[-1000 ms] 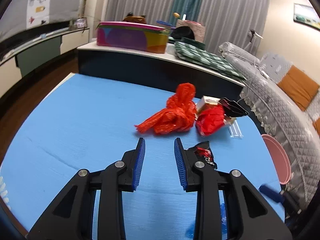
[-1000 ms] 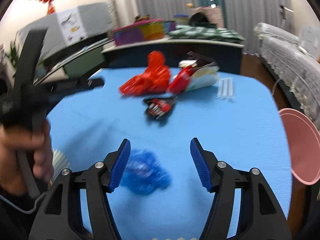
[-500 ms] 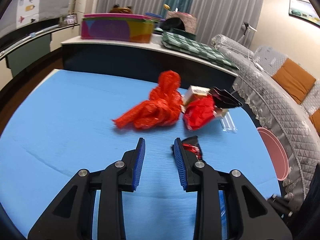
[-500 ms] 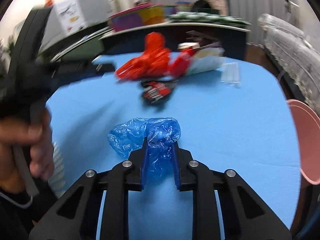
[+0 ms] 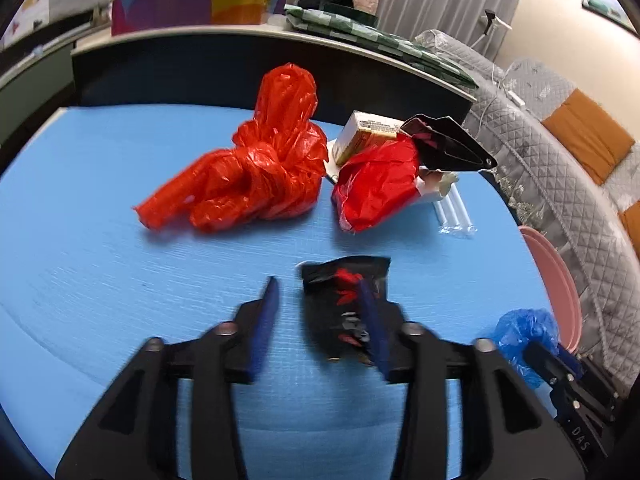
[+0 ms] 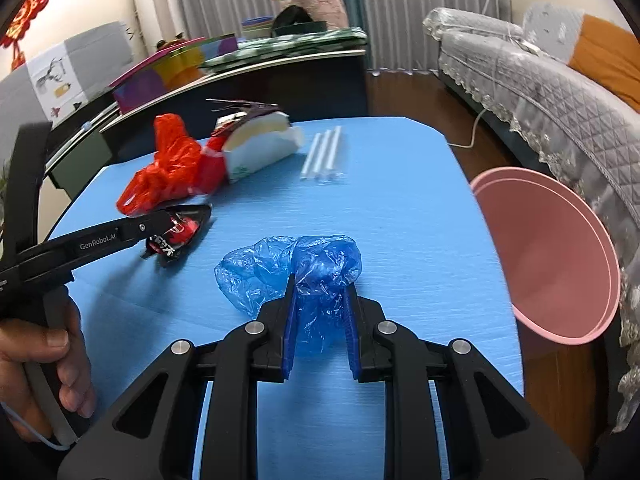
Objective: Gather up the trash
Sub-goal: 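Grasp the black-red packet with the left tool while the right tool grasps the blue plastic bag, then lift and carry the packet and blue bag with both tools over the pink bin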
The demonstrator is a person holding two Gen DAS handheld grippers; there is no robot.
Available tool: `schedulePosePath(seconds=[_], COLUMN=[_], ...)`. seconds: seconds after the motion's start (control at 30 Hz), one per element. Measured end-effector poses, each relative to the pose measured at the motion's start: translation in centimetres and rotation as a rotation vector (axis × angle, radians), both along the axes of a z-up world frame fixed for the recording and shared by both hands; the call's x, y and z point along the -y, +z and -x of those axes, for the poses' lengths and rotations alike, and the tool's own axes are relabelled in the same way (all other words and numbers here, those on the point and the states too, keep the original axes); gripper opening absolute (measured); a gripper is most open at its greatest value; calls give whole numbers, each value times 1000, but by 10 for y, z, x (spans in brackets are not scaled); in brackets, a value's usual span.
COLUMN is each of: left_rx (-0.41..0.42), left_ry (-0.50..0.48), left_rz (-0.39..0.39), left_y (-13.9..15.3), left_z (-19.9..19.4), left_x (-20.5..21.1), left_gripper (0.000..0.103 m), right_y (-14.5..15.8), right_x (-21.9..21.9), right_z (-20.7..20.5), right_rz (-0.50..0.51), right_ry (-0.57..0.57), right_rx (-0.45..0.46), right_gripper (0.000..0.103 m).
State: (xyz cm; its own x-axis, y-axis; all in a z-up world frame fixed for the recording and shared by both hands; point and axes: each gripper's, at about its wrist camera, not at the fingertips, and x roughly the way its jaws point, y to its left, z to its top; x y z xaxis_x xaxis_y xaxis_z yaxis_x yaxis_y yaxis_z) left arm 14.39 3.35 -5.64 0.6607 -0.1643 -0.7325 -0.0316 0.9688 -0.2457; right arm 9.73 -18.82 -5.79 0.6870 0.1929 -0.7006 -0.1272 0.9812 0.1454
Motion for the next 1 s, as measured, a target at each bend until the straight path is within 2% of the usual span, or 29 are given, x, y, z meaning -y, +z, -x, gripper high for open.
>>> schedulePosePath(seconds=[0.2, 0.27, 0.33, 0.4, 0.63, 1.0], left_rx=[-10, -10, -10, -6, 63, 180], left_ry=[-45, -66, -86, -91, -93, -84], left_rz=[8, -13, -27, -32, -52, -64], left_y=[0, 0, -1, 1, 20, 53], left_z=[-1, 1, 3, 4, 15, 41], left_x=[14, 19, 24, 25, 27, 35], left_gripper=[46, 46, 41, 41, 40, 40], right_y=[1, 2, 4, 7, 24, 66], right_x=[10, 11, 13, 15, 25, 47], right_z=[-2, -2, -2, -1, 5, 20], right_rz=[-11, -10, -9, -11, -10, 26], right_ry=[-21, -26, -30, -35, -64, -137], right_rx=[3, 6, 11, 19, 63, 159], right_gripper=[21, 21, 21, 21, 21, 21])
